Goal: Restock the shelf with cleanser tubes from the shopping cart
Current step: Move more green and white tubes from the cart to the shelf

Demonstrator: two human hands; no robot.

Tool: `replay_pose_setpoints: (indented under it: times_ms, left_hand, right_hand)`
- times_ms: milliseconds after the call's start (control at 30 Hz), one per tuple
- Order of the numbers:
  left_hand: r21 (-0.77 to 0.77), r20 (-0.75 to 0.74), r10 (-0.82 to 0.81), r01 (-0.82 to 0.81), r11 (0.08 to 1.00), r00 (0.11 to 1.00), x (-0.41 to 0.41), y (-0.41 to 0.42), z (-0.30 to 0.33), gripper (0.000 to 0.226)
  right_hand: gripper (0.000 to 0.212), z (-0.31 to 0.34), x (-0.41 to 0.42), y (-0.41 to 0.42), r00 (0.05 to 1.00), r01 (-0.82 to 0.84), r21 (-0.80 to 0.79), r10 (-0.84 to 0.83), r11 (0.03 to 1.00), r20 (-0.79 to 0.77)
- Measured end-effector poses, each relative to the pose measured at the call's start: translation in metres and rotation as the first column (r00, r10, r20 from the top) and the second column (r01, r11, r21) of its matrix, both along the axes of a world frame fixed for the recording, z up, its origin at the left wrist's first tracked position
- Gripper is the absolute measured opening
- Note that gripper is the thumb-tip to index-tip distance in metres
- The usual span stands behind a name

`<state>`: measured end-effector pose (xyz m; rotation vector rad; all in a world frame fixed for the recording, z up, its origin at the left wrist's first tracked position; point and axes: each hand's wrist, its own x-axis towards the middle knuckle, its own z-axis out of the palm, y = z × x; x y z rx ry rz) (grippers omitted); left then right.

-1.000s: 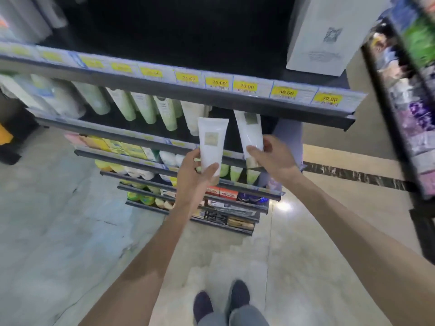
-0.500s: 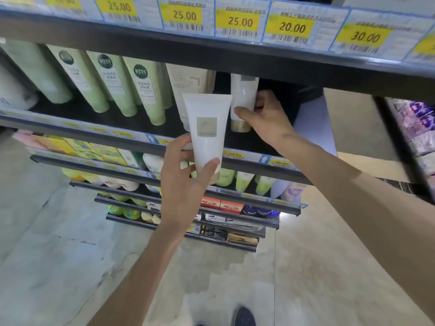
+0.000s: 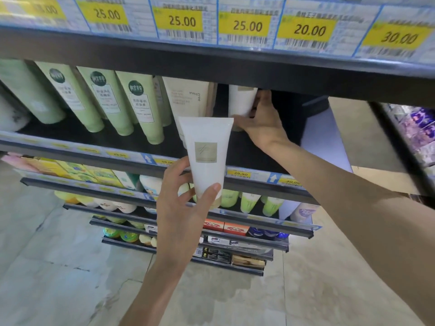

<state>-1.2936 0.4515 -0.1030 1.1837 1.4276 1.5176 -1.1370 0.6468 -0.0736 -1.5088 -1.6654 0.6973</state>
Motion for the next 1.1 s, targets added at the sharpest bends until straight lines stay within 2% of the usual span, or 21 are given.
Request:
replay_pose_setpoints:
  times_ms: [400,567,633,733,800,967,1100]
  left_hand:
    - [0.020,0.015,-0.009,0.009,1.000,1.000,0.004,-0.004,-0.002,0.059]
    - [0.015,0.019,-0.012,0.012,1.000,1.000,0.003,-0.005,-0.001,0.059]
    - [0.001,0.027,-0.014,0.014,1.000,1.000,0.003,-0.005,0.000,0.060]
    - [-0.015,0.025,-0.012,0.013,1.000,1.000,0.001,-0.005,0.002,0.061]
    - [-0.014,0.020,0.000,0.000,1.000,1.000,0.001,-0.006,0.004,0.060]
    - [0.017,-0.022,-0.008,0.009,1.000,1.000,0.007,-0.004,0.013,0.059]
    - [0.027,-0.074,-0.044,0.046,0.999,0.996,0.013,0.001,0.015,0.059]
  right_hand:
    - [0.078,-0.005,-0.006,0.030,0.997,0.077,0.032,-0.077,0.997,0.002]
    - [0.099,-0.004,0.004,0.019,0.999,-0.003,-0.145,0.007,0.989,0.031]
    - [0.086,0.004,0.013,-0.001,0.999,-0.027,-0.195,0.031,0.980,0.014]
    - [0.037,0.023,0.029,-0.048,0.989,-0.118,-0.148,0.102,0.982,-0.110]
    - [0.022,0.035,0.035,-0.082,0.966,-0.213,-0.107,0.193,0.971,-0.171]
    - [0.027,0.045,0.026,-0.129,0.872,-0.441,-0.121,0.393,0.889,-0.293]
    - [0.032,0.044,0.018,-0.126,0.868,-0.438,-0.101,0.390,0.893,-0.307]
